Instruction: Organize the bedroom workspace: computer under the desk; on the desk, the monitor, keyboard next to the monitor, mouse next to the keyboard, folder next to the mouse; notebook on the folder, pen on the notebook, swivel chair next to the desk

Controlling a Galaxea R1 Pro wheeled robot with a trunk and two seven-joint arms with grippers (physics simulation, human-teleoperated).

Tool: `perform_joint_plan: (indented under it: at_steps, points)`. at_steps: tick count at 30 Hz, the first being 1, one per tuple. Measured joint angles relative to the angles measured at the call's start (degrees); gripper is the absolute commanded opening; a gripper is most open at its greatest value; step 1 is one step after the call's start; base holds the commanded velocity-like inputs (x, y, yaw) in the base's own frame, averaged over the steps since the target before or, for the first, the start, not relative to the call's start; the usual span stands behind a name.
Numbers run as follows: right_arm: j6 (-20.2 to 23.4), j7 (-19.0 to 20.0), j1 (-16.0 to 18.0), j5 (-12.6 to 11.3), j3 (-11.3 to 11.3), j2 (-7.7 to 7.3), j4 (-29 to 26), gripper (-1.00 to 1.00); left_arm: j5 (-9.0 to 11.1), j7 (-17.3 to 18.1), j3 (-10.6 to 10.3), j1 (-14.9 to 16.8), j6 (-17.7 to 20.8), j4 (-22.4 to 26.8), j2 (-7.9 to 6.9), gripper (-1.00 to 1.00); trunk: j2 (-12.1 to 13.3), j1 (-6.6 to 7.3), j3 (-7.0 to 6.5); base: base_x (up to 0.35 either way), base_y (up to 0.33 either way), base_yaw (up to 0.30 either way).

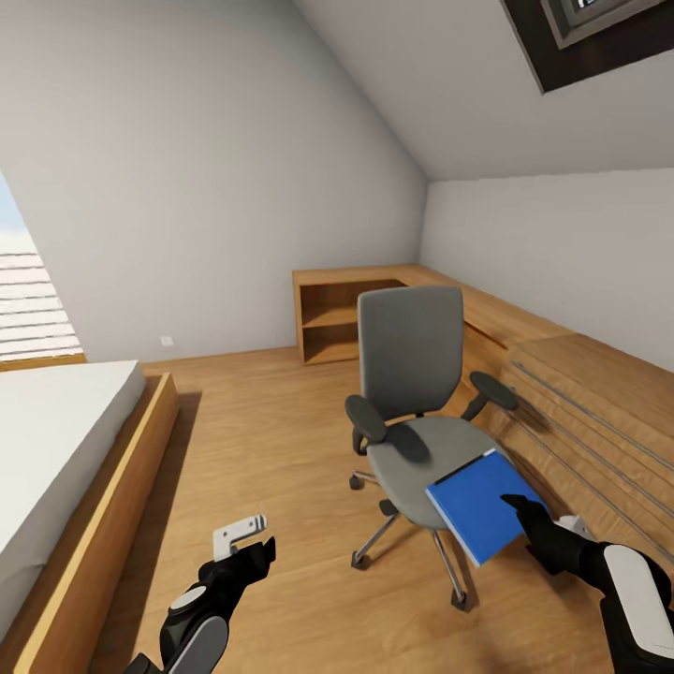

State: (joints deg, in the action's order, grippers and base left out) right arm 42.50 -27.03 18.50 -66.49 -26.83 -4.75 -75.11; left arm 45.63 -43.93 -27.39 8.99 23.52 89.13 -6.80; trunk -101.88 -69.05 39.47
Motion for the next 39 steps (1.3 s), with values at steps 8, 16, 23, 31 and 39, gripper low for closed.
perform_joint_plan:
  at_steps: [8,16,23,31,39]
  points:
    - [-0.04,0.00,0.00,0.03,0.05,0.00,0.02,1.00,0.02,0.00,-0.07,0.00,0.00,-0.14,0.00,1.00,-3.21,-1.76,1.44,0.000,0.000,0.000]
    - [-0.07,0.00,0.00,0.20,0.07,0.00,0.03,1.00,0.02,0.00,-0.09,0.00,-0.01,-0.50,0.08,1.00,-6.42,-3.52,2.87,0.000,0.000,0.000]
    - [-0.09,0.06,0.00,0.21,0.09,0.00,0.11,1.00,0.02,0.00,-0.09,0.00,0.00,-0.53,0.09,1.00,-9.23,-5.05,4.13,0.000,0.000,0.000]
    - [-0.09,0.05,0.00,0.21,0.15,0.00,0.11,1.00,0.05,0.00,-0.21,0.00,0.00,-0.60,0.13,1.00,-12.44,-6.81,5.57,0.000,0.000,0.000]
    - [-0.09,0.07,0.00,0.21,0.19,0.00,0.12,1.00,0.06,0.00,-0.26,0.00,0.00,-0.61,0.25,1.00,-15.64,-8.57,7.00,0.000,0.000,0.000]
